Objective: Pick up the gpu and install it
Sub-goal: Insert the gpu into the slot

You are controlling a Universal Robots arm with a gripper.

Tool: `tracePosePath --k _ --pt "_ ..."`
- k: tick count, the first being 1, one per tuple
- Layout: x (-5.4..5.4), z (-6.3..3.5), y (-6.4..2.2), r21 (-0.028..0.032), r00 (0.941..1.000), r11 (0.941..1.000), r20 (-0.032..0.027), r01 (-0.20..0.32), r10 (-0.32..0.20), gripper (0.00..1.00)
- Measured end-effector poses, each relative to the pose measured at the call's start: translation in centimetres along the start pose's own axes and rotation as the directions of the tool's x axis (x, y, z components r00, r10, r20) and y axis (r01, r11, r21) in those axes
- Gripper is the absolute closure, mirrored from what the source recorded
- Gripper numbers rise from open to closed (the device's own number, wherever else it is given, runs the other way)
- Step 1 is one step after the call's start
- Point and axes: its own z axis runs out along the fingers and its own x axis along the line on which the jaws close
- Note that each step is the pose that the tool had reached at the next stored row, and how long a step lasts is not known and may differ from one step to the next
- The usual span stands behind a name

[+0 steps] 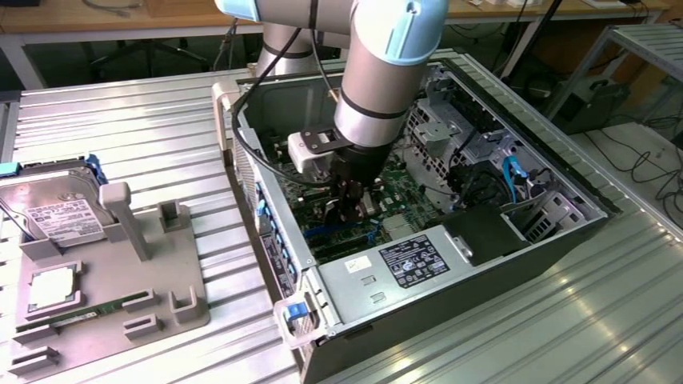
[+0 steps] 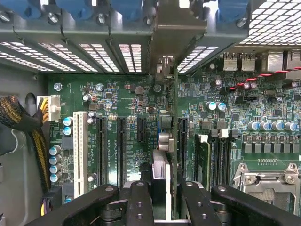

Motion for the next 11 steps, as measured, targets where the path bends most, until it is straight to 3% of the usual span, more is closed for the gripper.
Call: tracePosePath --k 5,11 --pt "0.0 0.18 -0.01 0.0000 1.0000 1.0000 0.0000 0.000 0.000 0.72" --pt "0.0 1.15 -0.03 -0.0004 1.0000 1.0000 -0.0005 0.000 0.000 0.72"
